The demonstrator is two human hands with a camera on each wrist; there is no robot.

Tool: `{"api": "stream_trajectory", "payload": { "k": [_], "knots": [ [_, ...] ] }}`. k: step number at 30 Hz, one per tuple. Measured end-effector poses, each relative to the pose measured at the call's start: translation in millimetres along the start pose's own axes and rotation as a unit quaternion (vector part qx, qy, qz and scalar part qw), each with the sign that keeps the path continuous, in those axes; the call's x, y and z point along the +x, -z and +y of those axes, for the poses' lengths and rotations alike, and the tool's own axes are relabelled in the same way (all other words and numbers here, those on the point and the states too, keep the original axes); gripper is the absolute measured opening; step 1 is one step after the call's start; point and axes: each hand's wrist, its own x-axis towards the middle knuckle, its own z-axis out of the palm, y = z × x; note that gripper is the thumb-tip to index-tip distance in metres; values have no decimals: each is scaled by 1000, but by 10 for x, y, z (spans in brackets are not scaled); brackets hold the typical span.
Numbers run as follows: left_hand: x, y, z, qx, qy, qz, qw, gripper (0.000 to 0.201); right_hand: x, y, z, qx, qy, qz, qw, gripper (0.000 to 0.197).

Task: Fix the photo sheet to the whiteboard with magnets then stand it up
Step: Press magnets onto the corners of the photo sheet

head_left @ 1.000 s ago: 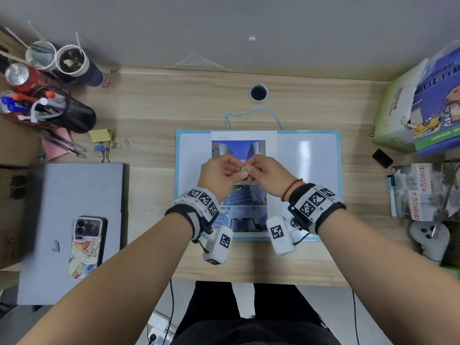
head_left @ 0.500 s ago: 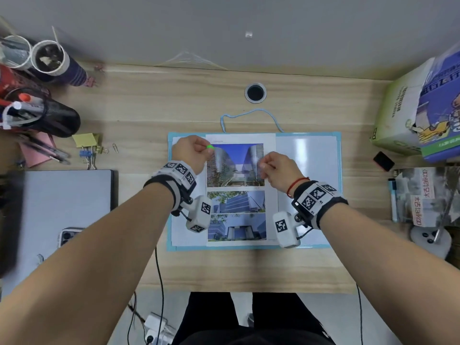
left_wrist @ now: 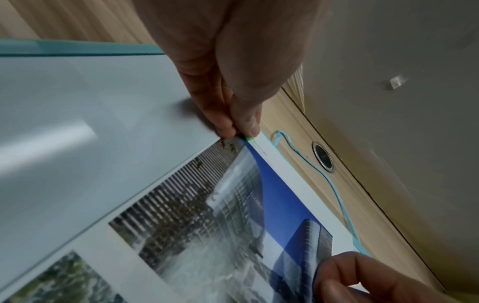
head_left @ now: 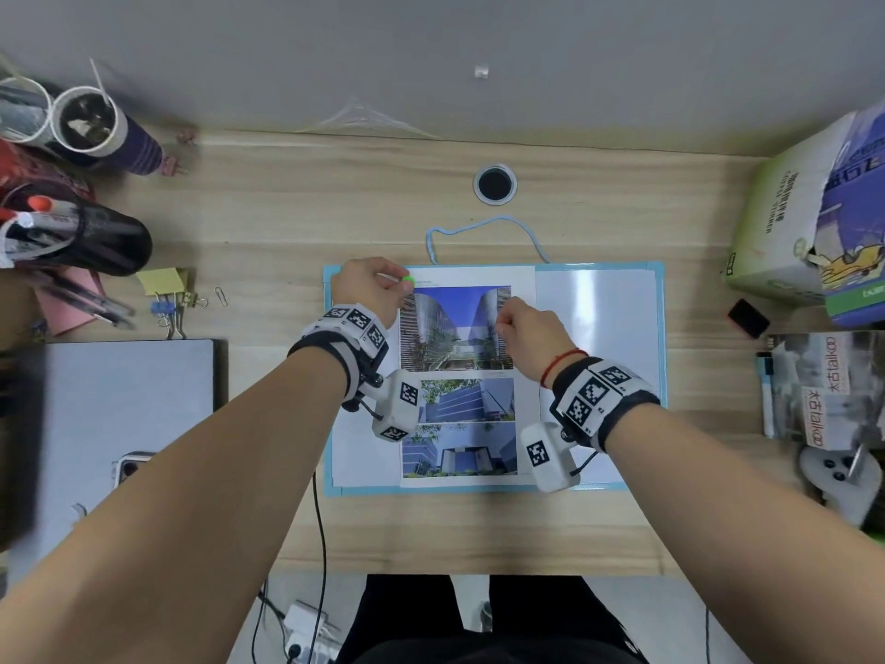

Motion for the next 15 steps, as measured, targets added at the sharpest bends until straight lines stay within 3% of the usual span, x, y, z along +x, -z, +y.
{"api": "stream_trajectory", "payload": {
  "k": [11, 15],
  "knots": [
    [62, -38, -54, -34, 54, 33, 997, 25, 1, -8, 7, 4, -4, 2, 1000, 11],
    [27, -7, -23, -30, 49, 44, 997, 26, -28, 21, 12, 54, -17, 9, 998, 11]
  ]
}}
